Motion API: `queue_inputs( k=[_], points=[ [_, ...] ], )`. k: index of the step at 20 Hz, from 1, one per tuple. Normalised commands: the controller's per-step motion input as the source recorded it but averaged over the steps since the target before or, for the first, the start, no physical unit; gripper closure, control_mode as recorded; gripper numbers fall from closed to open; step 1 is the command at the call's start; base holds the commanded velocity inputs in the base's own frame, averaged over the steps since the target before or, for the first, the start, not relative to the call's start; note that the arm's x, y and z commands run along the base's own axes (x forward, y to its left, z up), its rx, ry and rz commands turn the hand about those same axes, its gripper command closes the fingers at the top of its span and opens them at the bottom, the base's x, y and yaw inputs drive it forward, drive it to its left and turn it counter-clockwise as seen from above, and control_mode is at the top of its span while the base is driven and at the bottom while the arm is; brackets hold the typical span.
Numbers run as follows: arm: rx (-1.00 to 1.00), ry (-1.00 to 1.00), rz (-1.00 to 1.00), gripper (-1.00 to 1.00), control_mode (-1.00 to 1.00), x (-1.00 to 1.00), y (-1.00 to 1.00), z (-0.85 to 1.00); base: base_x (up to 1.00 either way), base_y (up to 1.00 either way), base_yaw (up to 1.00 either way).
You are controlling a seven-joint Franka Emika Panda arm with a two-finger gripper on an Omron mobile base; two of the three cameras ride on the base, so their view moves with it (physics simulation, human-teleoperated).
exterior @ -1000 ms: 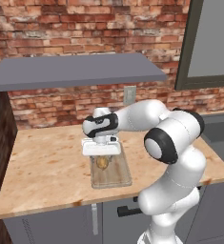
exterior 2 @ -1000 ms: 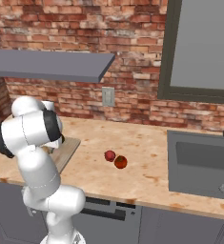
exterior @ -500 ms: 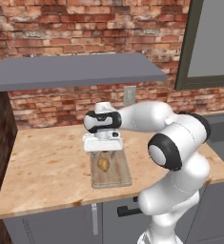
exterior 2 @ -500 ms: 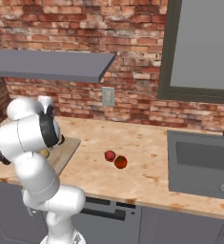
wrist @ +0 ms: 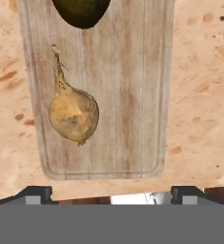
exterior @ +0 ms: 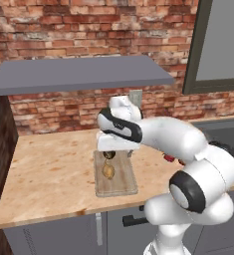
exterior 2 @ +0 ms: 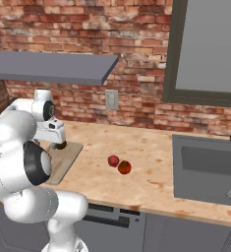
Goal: Place the avocado, onion, tomato, and bell pepper on the cutting board.
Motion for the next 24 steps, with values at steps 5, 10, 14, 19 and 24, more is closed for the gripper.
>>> queue_inputs(
  k=[5,10,14,19,24],
  points=[
    [-0.04,-0.11,0.0,-1.0,-1.0,-0.57,-0.58,0.39,0.0,0.0,0.0],
    [-0.05,-0.12,0.0,-1.0,-1.0,-0.67,-0.68,0.36,0.0,0.0,0.0],
    [-0.05,-0.12,0.0,-1.0,-1.0,-0.66,-0.71,0.41,0.0,0.0,0.0],
    [-0.02,-0.19,0.05,-1.0,-1.0,-0.49,-0.8,0.54,0.0,0.0,0.0],
    [0.0,-0.19,0.09,-1.0,-1.0,-0.17,-0.84,0.53,0.0,0.0,0.0]
  ],
)
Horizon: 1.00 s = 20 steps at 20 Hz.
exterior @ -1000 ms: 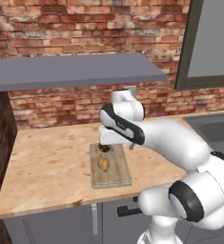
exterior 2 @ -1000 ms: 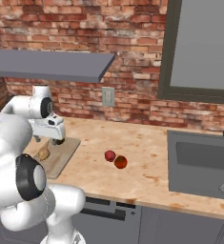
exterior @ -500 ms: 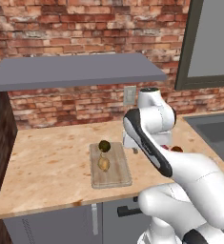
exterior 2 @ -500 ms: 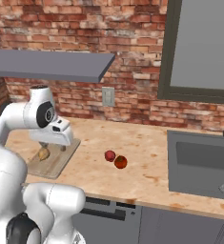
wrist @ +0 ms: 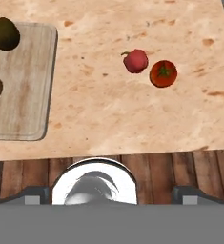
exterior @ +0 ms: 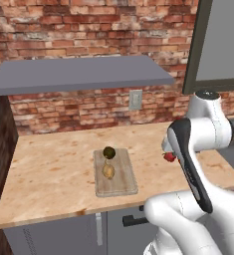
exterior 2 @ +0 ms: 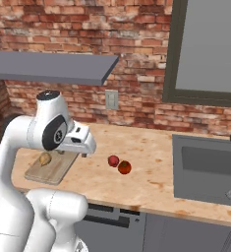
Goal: Place the avocado, onion, tomato, and bell pepper on the cutting board.
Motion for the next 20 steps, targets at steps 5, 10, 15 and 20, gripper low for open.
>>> queue_inputs(
  k=[5,10,15,20],
  points=[
    [0.0,-0.05,0.07,-1.0,-1.0,0.03,-0.63,0.26,0.0,0.0,0.0],
    [0.0,0.0,0.09,-1.0,-1.0,0.49,-0.23,0.0,0.0,0.0,0.0],
    [0.0,0.0,0.07,-1.0,-1.0,0.49,-0.01,-0.04,0.0,0.0,0.0],
    [0.0,0.0,0.05,-1.0,-1.0,0.42,0.0,-0.2,0.0,0.0,0.0]
  ],
)
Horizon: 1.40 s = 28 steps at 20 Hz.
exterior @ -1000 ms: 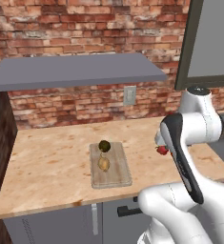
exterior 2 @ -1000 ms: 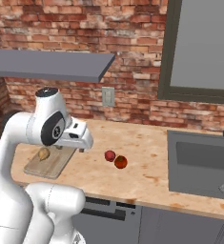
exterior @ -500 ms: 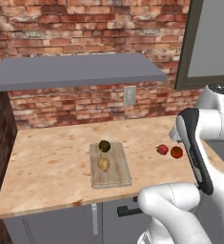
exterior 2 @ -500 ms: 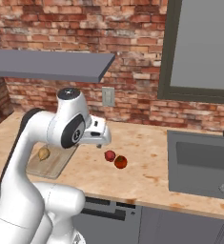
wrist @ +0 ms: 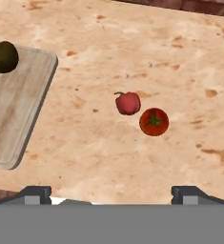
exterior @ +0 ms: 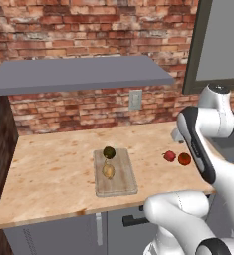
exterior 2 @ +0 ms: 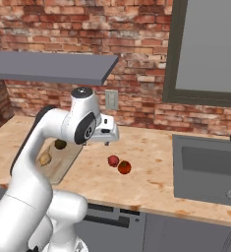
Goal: Place the avocado, onion, tomato, and bell pepper on the cutting board.
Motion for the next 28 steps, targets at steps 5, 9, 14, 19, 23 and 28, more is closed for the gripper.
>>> queue_inputs(
  k=[5,9,14,19,23,28],
  points=[
    [0.0,0.01,0.03,-1.0,-1.0,0.42,0.0,-0.38,0.0,0.0,0.0],
    [0.0,0.02,0.03,-1.0,-1.0,0.44,-0.01,-0.4,0.0,0.0,0.0],
    [0.0,0.02,0.01,-1.0,-1.0,0.42,-0.08,-0.27,0.0,0.0,0.0],
    [0.0,0.02,0.0,-1.0,-1.0,0.31,-0.16,-0.15,0.0,0.0,0.0],
    [0.0,0.04,0.01,-1.0,-1.0,0.28,-0.12,-0.22,0.0,0.0,0.0],
    [0.0,0.06,0.02,-1.0,-1.0,0.3,-0.01,-0.26,0.0,0.0,0.0]
  ],
)
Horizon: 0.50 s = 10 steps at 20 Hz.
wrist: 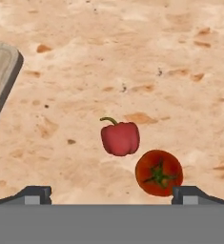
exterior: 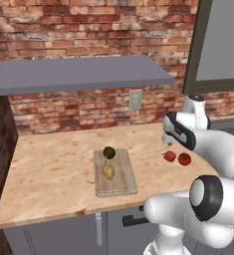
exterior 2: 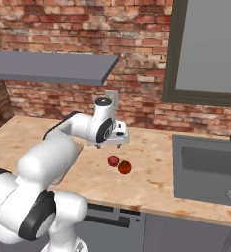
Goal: Place the avocado, onion, tomato, and bell pepper on the cutting board.
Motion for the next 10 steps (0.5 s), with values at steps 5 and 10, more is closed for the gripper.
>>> queue_inputs(
  k=[5,10],
  points=[
    [0.0,0.03,0.02,-1.0,-1.0,0.23,0.0,-0.23,0.0,0.0,0.0],
    [0.0,0.02,0.02,-1.0,-1.0,0.14,0.0,-0.24,0.0,0.0,0.0]
  ],
)
